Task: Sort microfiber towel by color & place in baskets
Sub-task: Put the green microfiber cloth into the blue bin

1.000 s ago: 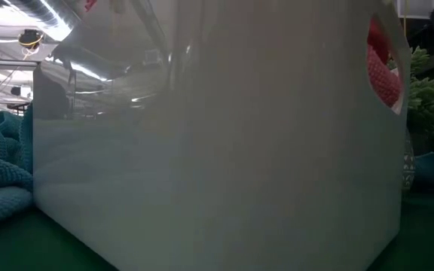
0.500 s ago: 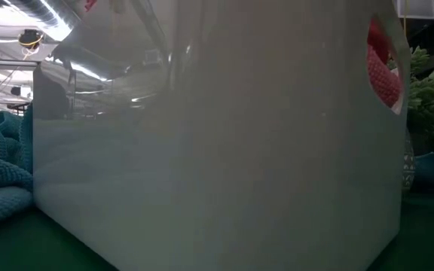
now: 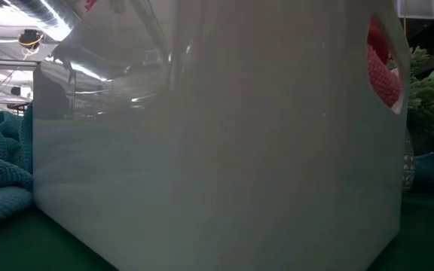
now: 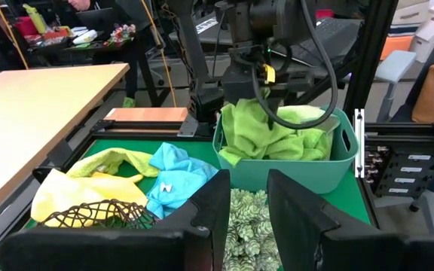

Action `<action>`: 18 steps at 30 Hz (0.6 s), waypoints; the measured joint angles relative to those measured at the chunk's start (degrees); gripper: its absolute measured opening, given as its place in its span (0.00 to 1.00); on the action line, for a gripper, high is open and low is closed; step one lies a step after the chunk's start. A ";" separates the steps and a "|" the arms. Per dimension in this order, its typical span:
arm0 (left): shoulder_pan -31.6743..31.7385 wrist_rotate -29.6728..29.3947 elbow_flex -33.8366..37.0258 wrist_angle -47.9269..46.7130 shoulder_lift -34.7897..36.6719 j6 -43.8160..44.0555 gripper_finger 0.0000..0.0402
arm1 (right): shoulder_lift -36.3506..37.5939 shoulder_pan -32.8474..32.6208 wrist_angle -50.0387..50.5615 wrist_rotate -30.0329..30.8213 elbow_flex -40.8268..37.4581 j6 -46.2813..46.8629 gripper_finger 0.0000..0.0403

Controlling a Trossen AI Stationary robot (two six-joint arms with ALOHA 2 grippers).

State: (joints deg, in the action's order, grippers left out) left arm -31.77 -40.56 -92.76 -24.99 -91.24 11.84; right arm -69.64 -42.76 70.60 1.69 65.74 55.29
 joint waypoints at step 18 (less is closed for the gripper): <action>0.00 0.01 0.01 -0.22 0.00 0.00 0.21 | -0.29 0.00 3.17 -22.92 -0.01 -1.93 0.46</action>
State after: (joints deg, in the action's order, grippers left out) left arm -31.77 -40.56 -92.75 -25.21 -91.24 11.84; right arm -69.93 -42.76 73.78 -21.23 65.73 53.36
